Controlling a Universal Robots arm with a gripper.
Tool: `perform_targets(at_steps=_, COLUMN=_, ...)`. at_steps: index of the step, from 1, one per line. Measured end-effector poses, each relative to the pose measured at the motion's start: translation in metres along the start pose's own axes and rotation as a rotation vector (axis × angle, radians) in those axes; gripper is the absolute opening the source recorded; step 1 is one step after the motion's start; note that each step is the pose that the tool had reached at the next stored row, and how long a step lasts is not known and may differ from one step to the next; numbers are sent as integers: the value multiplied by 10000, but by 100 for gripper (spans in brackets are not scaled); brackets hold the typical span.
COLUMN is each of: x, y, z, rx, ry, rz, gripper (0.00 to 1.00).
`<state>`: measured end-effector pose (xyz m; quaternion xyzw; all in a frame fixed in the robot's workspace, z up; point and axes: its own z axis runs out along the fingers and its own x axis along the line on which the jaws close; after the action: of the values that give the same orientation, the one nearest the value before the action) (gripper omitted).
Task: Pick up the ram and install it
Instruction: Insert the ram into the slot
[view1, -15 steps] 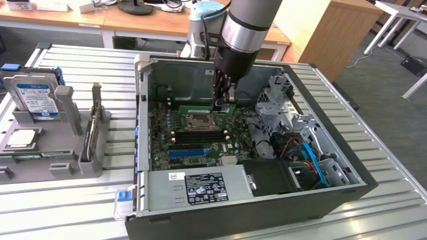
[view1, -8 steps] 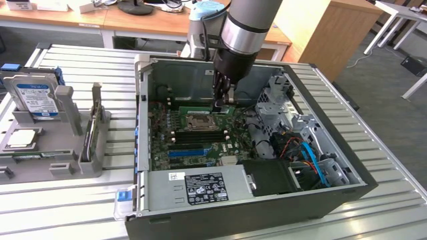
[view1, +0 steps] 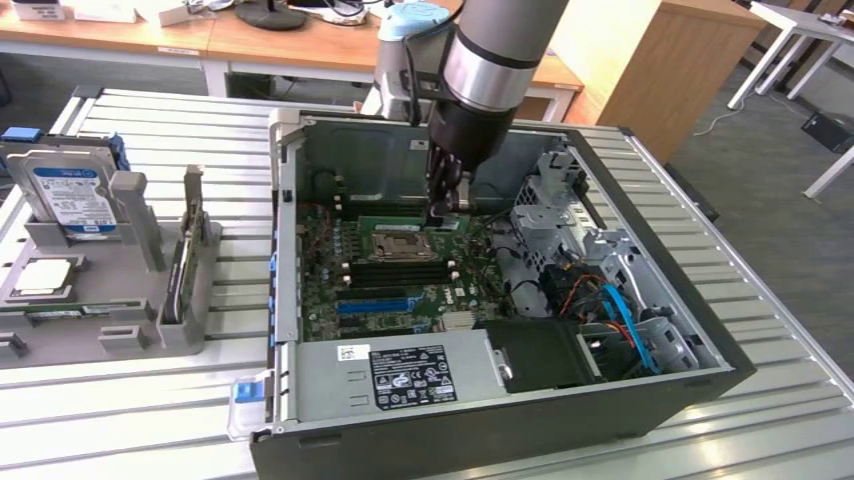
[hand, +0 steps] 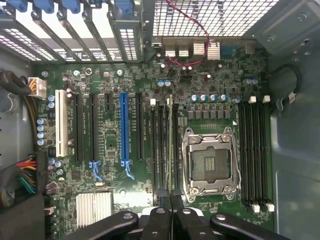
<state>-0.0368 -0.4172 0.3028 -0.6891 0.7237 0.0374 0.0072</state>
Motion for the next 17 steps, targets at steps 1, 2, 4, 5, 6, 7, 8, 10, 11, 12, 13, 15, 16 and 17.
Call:
perform_targets(at_steps=1, x=7, y=0, z=0, rx=-1, ry=1, rz=-12, gripper=12)
perform_targets(at_steps=2, x=11, y=0, z=-1, rx=-1, ry=1, rz=-20, gripper=12)
perform_targets(at_steps=4, x=12, y=0, z=0, rx=-1, ry=0, rz=-24, gripper=12)
perform_targets(at_steps=5, x=12, y=0, z=0, rx=-1, ry=1, rz=-25, gripper=12)
perform_targets(at_steps=6, x=12, y=-1, z=-1, rx=-2, ry=1, rz=-26, gripper=12)
perform_targets(at_steps=7, x=13, y=-1, z=0, rx=-2, ry=4, rz=-26, gripper=12)
perform_targets(at_steps=8, x=13, y=-1, z=4, rx=-1, ry=1, rz=-27, gripper=12)
perform_targets(at_steps=10, x=14, y=-2, z=16, rx=1, ry=2, rz=-30, gripper=12)
perform_targets(at_steps=11, x=14, y=-2, z=22, rx=2, ry=2, rz=-32, gripper=12)
perform_targets(at_steps=12, x=14, y=-2, z=29, rx=2, ry=1, rz=-34, gripper=12)
perform_targets(at_steps=13, x=15, y=-2, z=36, rx=2, ry=1, rz=-35, gripper=12)
perform_targets(at_steps=15, x=16, y=-2, z=51, rx=3, ry=2, rz=-39, gripper=12)
perform_targets(at_steps=16, x=16, y=-3, z=59, rx=3, ry=2, rz=-42, gripper=12)
perform_targets(at_steps=17, x=17, y=-3, z=68, rx=4, ry=1, rz=-44, gripper=12)
